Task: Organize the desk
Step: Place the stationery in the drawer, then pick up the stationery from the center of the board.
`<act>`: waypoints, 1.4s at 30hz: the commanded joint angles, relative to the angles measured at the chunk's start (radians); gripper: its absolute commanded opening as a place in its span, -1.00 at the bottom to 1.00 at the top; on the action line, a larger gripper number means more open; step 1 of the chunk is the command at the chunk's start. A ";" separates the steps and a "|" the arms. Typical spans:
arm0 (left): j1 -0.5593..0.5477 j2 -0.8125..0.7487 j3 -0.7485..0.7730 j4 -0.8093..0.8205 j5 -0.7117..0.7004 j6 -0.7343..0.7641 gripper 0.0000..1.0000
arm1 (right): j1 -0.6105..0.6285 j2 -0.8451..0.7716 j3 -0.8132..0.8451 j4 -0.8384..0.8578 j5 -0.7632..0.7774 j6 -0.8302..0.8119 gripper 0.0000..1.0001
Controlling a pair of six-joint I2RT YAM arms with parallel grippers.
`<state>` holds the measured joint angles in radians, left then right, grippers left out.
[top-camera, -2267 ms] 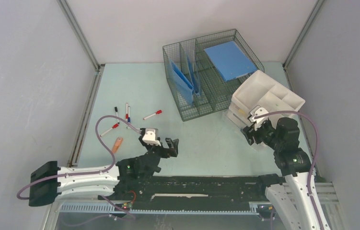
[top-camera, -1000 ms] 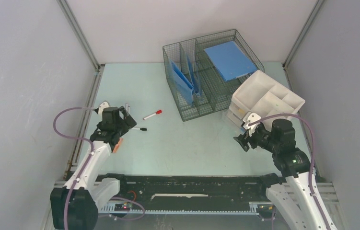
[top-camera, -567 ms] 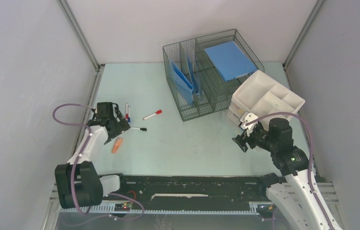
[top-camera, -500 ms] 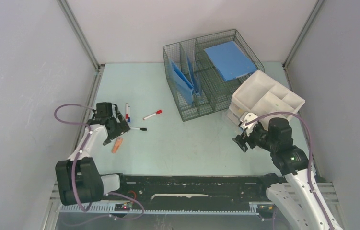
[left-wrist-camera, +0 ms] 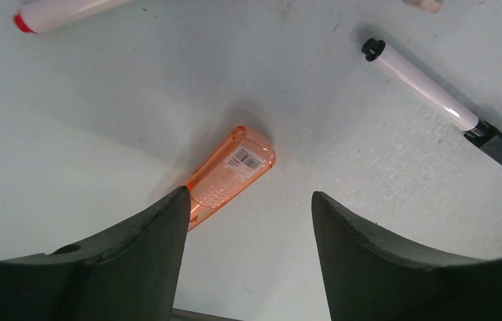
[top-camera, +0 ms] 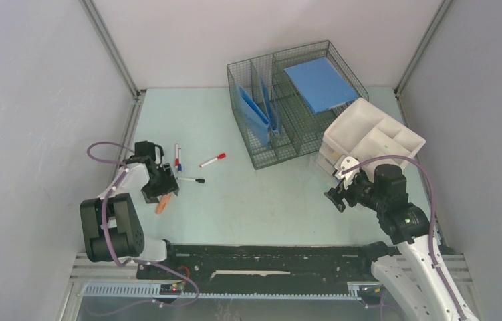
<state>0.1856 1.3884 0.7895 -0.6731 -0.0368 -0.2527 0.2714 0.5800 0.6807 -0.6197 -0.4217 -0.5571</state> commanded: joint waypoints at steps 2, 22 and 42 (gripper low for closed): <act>0.005 0.048 0.041 -0.023 0.063 0.022 0.43 | 0.014 0.002 0.011 0.011 0.014 -0.012 0.59; -0.093 0.137 0.046 -0.037 0.056 -0.006 -0.60 | 0.025 0.016 0.011 0.008 0.021 -0.014 0.63; -0.289 -0.393 -0.239 0.387 0.487 -0.362 -0.99 | 0.026 -0.018 0.021 -0.017 -0.143 0.006 0.63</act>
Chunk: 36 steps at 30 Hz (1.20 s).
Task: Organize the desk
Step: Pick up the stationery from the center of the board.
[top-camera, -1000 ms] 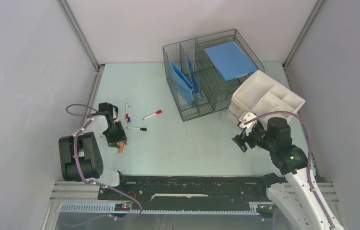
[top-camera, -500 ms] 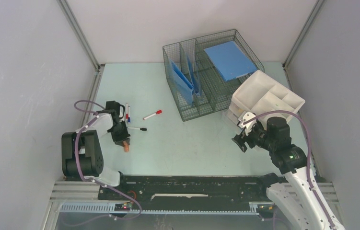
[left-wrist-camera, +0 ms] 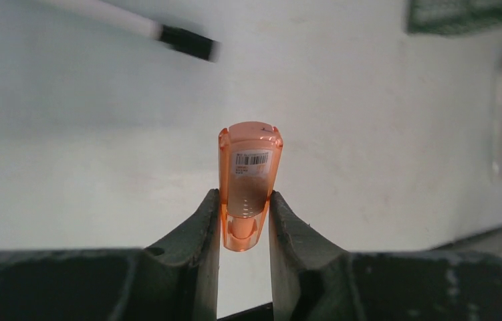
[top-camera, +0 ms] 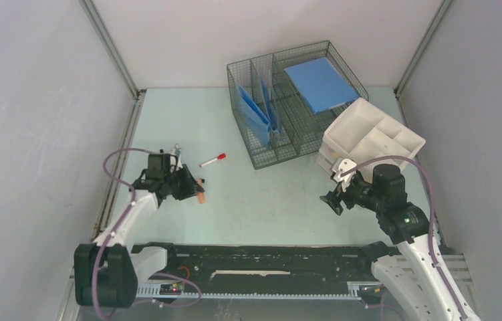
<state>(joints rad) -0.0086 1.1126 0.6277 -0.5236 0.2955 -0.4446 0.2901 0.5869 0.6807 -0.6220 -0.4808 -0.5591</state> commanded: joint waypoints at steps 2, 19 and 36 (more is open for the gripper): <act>-0.168 -0.187 -0.136 0.379 0.158 -0.261 -0.99 | 0.008 -0.038 0.028 -0.025 -0.130 0.010 0.63; -0.934 0.008 -0.334 1.503 -0.403 -0.499 -1.00 | 0.011 -0.004 0.074 -0.122 -0.463 -0.005 0.65; -1.196 0.447 -0.034 1.681 -0.759 -0.604 -1.00 | 0.015 0.024 0.014 0.095 -0.245 0.267 0.64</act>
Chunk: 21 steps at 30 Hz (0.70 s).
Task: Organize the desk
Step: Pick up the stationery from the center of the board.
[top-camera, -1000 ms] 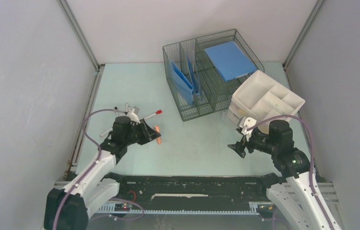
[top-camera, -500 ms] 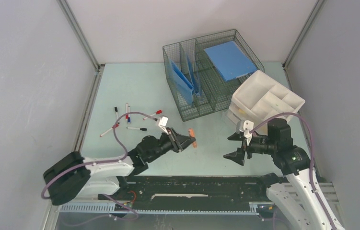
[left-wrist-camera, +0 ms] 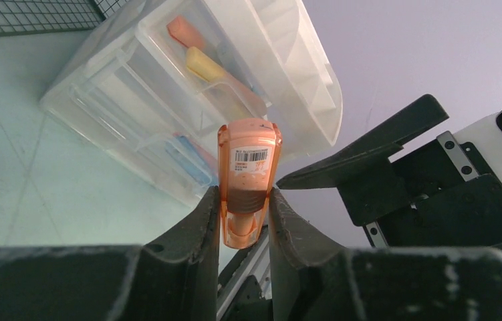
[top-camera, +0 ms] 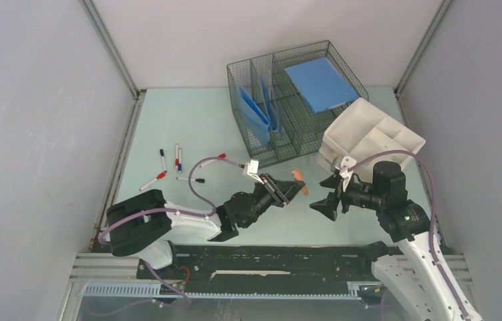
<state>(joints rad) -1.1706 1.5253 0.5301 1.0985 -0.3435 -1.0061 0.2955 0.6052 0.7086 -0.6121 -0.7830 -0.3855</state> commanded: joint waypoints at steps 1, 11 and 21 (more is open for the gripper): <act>-0.043 0.045 0.075 0.055 -0.128 -0.052 -1.00 | 0.011 0.006 -0.016 0.089 0.062 0.097 0.64; -0.100 0.096 0.151 0.031 -0.180 -0.084 -1.00 | 0.019 0.056 -0.024 0.120 0.151 0.142 0.54; -0.132 0.139 0.191 0.068 -0.157 -0.072 -1.00 | 0.019 0.070 -0.024 0.133 0.157 0.158 0.17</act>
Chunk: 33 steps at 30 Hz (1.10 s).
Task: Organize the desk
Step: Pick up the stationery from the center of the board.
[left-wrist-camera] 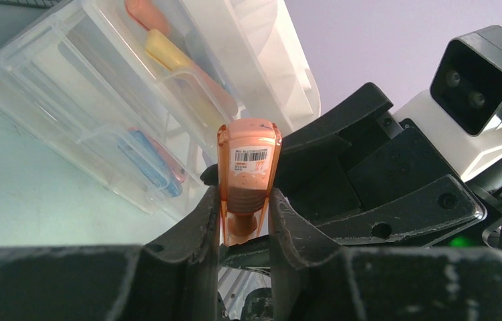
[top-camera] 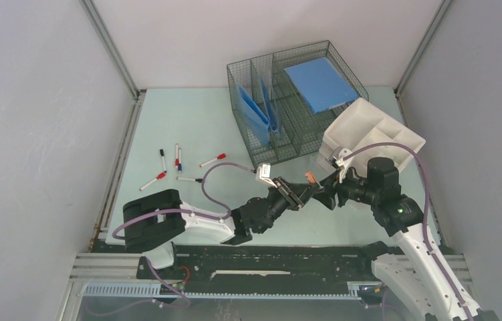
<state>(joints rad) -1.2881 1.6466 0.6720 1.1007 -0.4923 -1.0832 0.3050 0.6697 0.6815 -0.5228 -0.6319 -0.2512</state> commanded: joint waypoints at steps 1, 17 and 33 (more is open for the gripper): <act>-0.014 0.023 0.050 0.074 -0.005 0.007 -1.00 | 0.010 0.006 0.004 0.043 0.000 0.024 0.09; -0.016 -0.006 0.010 0.152 0.048 0.103 0.15 | 0.007 -0.015 0.011 0.021 -0.013 -0.015 -1.00; 0.001 -0.411 -0.295 0.056 0.045 0.620 1.00 | -0.096 -0.032 0.074 -0.229 -0.210 -0.353 -1.00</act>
<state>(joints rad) -1.2991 1.3502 0.4545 1.1843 -0.4438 -0.6373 0.2337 0.6483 0.7059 -0.6769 -0.7593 -0.4759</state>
